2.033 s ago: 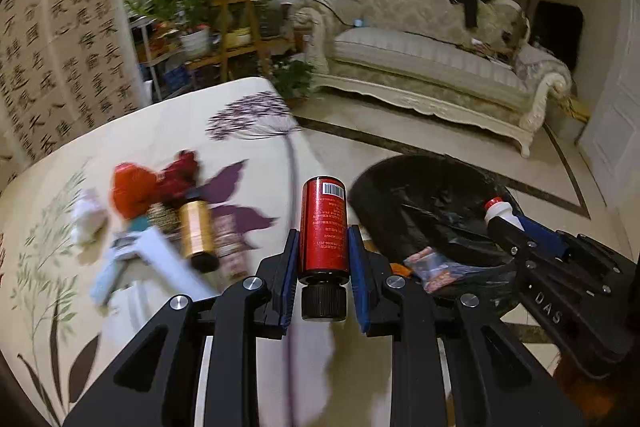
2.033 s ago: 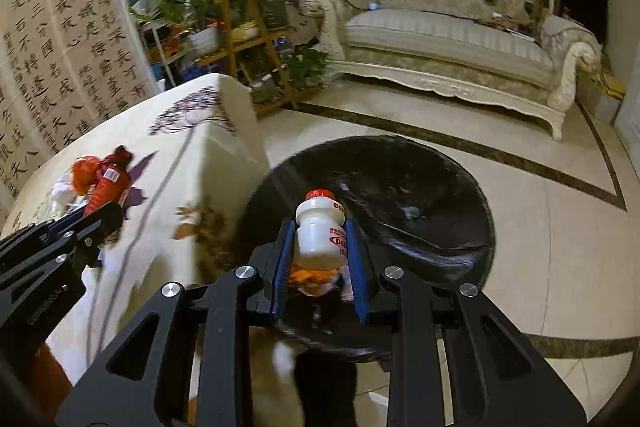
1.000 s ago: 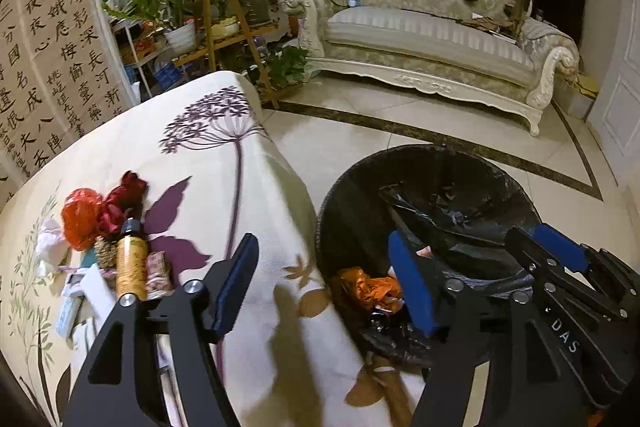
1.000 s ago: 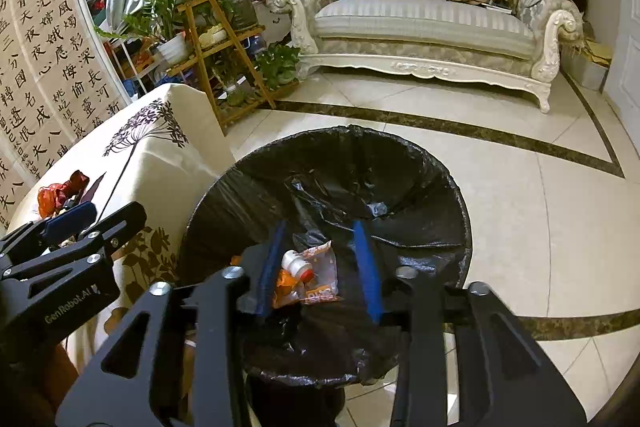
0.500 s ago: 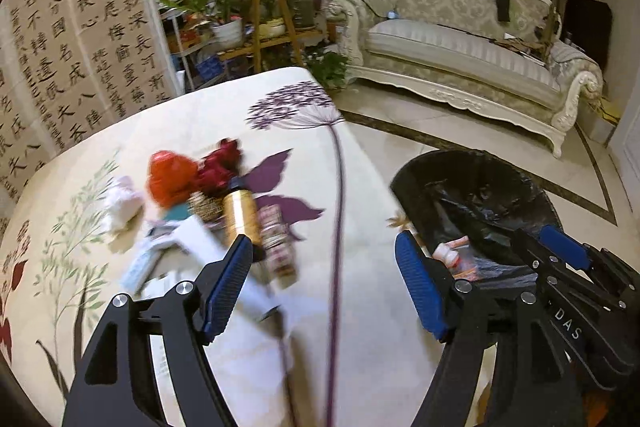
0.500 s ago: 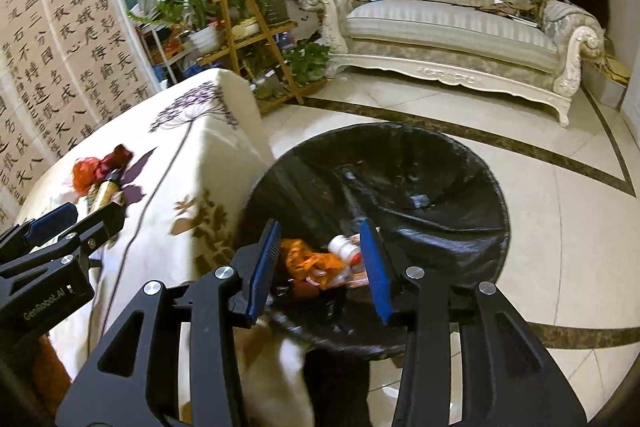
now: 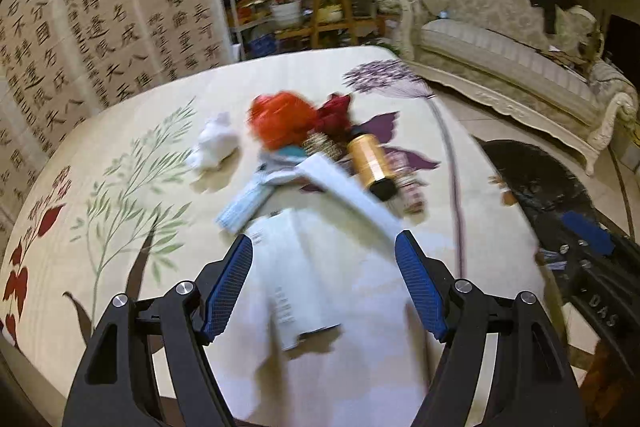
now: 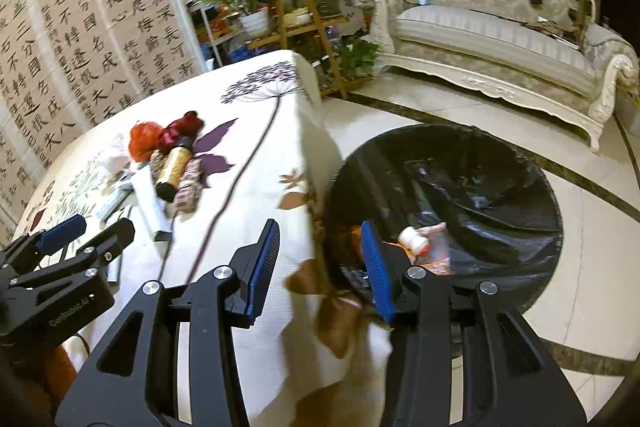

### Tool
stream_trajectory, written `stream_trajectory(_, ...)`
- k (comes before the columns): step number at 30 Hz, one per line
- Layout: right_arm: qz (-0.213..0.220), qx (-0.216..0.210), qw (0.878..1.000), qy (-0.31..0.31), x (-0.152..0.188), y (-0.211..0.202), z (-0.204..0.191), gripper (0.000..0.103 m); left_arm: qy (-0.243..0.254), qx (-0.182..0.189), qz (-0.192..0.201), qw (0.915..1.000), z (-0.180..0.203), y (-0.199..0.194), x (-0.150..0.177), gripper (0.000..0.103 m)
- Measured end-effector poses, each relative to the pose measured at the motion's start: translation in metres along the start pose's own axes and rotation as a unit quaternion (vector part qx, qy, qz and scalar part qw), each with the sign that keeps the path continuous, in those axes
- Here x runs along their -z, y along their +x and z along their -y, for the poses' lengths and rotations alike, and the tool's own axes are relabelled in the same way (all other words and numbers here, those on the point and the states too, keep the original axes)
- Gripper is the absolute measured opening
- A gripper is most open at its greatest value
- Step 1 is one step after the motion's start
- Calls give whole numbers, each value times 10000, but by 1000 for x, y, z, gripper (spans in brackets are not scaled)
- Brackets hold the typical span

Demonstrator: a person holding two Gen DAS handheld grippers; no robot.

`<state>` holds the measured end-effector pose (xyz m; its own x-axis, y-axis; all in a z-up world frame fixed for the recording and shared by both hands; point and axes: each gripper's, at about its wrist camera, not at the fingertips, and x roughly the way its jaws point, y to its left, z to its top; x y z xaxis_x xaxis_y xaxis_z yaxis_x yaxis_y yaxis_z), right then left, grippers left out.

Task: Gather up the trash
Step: 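Return to the table and grasp the white tube with the left gripper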

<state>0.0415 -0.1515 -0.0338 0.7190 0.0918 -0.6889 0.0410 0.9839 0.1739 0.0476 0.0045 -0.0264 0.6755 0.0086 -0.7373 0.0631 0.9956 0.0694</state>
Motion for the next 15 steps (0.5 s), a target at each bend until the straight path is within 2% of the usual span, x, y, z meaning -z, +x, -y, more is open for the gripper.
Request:
stream_trajectory(5, -45, -89, 9999, -120, -1, 3, -13, 42, -180, -142, -242, 9994, -20, 12, 8, 72)
stream_trajectory(9, -75, -136, 9997, -193, -2, 5, -21, 42, -334, -9, -507, 9982, -28, 23, 10, 72)
stream_trajectory(11, -85, -157, 9996, -233, -3, 6, -25, 42, -396, 90, -506, 9979, -32, 22, 12, 71)
stream_trajectory(12, -88, -169, 9995, -244, -3, 6, -26, 42, -373, 109, -504, 9980, -33, 22, 12, 69)
stream_trajectory(14, -94, -194, 9994, -280, -3, 6, -29, 42, -247, 109, -448, 9986, -33, 20, 12, 54)
stream_trajectory(15, -95, -202, 9993, -295, -3, 7, -30, 42, -205, 135, -432, 9988, -34, 19, 13, 51)
